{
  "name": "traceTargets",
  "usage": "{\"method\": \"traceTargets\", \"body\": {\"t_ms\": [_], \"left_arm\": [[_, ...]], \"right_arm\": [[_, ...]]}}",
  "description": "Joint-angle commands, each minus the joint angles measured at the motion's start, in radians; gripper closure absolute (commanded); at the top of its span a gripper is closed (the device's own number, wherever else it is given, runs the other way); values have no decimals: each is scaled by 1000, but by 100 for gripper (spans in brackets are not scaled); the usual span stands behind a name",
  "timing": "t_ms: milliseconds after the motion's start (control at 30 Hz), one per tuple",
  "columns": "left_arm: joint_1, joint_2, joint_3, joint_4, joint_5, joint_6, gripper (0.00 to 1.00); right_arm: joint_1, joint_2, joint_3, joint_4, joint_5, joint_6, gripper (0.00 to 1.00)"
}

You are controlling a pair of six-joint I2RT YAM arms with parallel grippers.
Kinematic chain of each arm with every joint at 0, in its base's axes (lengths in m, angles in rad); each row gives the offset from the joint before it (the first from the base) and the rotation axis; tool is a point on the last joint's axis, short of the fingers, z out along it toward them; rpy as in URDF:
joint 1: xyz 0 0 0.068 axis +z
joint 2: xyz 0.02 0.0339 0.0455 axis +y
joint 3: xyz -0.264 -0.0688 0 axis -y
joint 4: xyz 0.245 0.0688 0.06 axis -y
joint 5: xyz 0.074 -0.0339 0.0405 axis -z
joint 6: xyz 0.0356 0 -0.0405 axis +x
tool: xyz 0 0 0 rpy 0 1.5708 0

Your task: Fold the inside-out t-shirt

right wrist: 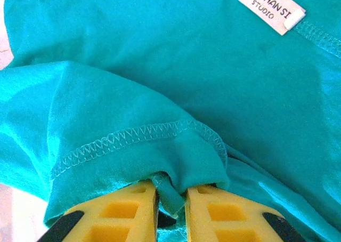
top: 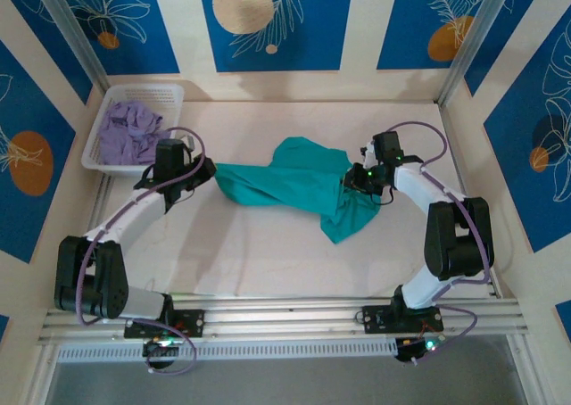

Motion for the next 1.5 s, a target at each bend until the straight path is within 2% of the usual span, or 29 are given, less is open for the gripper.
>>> {"method": "traceTargets", "body": {"t_ms": [0, 300, 600, 767, 933, 1100, 1333, 1467], "left_arm": [[7, 1, -13, 29, 18, 18, 100], [7, 4, -17, 29, 21, 23, 100], [8, -47, -7, 1, 20, 34, 100], [11, -93, 3, -18, 0, 37, 100], [12, -81, -9, -4, 9, 31, 100], [12, -50, -15, 9, 27, 29, 100], [11, -44, -18, 14, 27, 31, 100], [12, -44, -18, 13, 27, 31, 100]], "right_arm": [[4, -35, -22, 13, -30, -12, 84], [12, -85, -35, -14, -18, -10, 92], [36, -324, -67, -135, 32, -13, 90], [38, -397, -57, -154, 47, -18, 90], [38, -270, -59, -84, -20, -8, 90], [38, -147, -54, -26, -33, -8, 87], [35, -122, -51, -8, -29, -14, 79], [33, -114, -52, -2, -30, -13, 79]]}}
